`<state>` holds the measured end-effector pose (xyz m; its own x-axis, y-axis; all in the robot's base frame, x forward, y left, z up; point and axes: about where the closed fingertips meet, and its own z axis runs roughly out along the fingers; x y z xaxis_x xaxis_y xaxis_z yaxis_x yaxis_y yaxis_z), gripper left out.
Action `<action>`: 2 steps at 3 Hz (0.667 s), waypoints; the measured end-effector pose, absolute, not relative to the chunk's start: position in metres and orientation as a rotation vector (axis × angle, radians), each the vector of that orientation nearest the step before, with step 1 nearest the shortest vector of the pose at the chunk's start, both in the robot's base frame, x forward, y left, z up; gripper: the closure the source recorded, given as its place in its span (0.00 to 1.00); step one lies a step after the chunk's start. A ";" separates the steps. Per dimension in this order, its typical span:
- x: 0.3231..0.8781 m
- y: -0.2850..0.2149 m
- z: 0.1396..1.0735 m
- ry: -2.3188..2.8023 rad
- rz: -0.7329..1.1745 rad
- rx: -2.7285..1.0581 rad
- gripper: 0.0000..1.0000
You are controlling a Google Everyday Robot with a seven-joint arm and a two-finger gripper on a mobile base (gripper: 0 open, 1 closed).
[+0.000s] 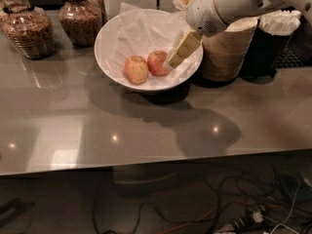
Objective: Pick apple from white bowl
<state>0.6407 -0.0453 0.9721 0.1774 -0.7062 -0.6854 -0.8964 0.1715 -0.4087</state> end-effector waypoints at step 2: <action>0.670 -0.039 0.934 1.567 0.225 -1.655 0.24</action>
Offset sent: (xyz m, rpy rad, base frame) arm 0.0441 0.0069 -0.0578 -0.1133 -0.0140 0.0416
